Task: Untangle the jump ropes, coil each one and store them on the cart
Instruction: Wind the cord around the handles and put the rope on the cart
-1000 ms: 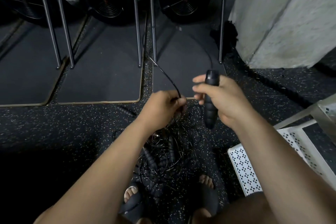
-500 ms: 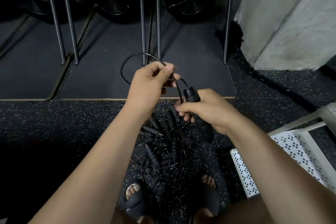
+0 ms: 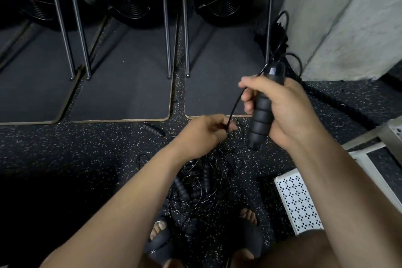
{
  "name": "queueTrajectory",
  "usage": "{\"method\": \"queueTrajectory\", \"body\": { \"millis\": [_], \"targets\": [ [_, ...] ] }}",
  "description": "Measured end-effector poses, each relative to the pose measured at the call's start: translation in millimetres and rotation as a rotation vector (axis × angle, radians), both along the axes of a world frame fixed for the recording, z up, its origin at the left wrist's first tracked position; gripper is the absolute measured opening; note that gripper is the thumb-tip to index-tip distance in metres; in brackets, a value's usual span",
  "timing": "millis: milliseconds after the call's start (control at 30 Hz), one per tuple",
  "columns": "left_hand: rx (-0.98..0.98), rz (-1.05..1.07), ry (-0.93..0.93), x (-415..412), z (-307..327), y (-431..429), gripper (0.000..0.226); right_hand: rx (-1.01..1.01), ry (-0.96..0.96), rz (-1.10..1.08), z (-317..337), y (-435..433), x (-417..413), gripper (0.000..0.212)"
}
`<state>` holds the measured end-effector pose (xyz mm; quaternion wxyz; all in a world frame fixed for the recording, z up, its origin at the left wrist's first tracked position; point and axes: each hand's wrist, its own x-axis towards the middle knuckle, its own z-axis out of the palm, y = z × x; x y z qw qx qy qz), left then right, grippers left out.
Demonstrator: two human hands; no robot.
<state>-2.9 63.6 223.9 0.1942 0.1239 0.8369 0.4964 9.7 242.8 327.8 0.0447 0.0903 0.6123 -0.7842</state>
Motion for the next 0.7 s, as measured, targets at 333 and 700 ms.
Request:
{"method": "queueTrajectory", "body": {
  "millis": [333,700],
  "targets": [
    [-0.181,-0.064,0.12,-0.1,-2.1,0.3,0.015,-0.016,-0.017,0.0,-10.6,14.5,-9.8,0.017],
    [0.418,0.282,0.091,-9.9,43.7,-13.2,0.024,0.502,-0.214,0.317,-59.5,-11.2,-10.5,0.008]
  ]
}}
